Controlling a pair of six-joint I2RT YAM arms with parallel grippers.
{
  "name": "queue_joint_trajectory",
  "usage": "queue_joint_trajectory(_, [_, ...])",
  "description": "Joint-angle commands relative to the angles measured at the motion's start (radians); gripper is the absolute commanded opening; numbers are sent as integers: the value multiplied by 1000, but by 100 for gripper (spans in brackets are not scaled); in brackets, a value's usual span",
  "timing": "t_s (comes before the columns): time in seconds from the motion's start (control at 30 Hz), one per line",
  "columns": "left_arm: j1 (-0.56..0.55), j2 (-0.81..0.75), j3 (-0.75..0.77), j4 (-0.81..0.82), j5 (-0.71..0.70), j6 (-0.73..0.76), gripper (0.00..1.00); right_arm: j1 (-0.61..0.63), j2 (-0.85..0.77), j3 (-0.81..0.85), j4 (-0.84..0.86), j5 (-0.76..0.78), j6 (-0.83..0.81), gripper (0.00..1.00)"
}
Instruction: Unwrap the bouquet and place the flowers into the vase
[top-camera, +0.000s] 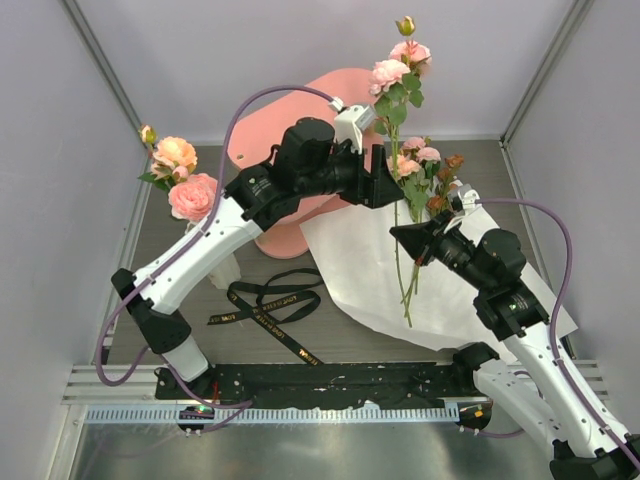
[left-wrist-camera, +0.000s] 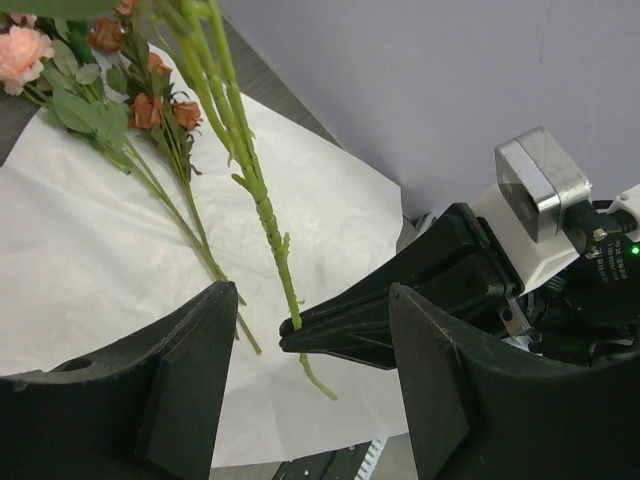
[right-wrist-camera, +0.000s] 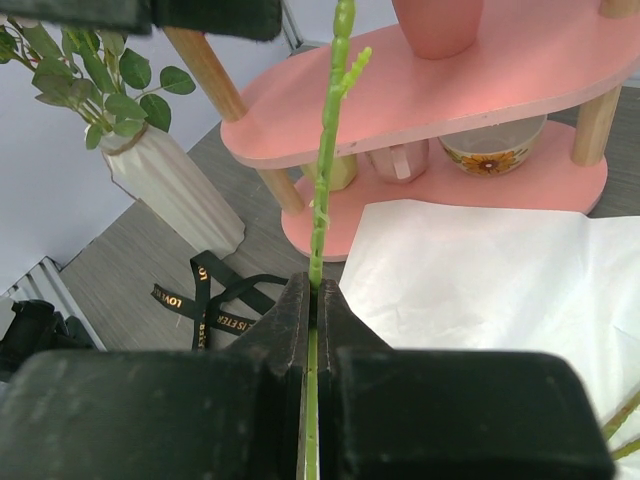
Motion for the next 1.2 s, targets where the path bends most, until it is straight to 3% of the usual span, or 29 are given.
queue_joint_trajectory(0.0, [5,-37,23,16,-42,27,65,10,-16,35,67,6,-20,1])
queue_joint_trajectory(0.2, [6,79,181,-62,-40,34,58,16,-33,43,47,6,-26,1])
queue_joint_trajectory(0.53, [25,136,241,-67,-34,-10,45,38,-42,38,41,9,-32,1])
queue_joint_trajectory(0.63, [25,138,238,-45,-5,-15,32,45,-36,38,38,8,-33,1])
queue_joint_trajectory(0.67, [25,136,233,-33,1,-10,21,47,-35,38,36,11,-33,1])
queue_joint_trajectory(0.77, [25,104,194,5,6,25,0,53,-39,38,27,26,-40,1])
queue_joint_trajectory(0.87, [25,20,96,83,5,64,0,53,-52,38,10,69,-41,17])
queue_joint_trajectory(0.9, [25,-6,65,106,5,93,0,53,-52,40,2,125,-41,30])
queue_joint_trajectory(1.07, [25,-204,-66,99,-118,223,0,53,-127,44,-45,379,-23,63])
queue_joint_trajectory(1.17, [25,-300,-90,24,-263,310,0,53,-180,34,-48,479,-18,69])
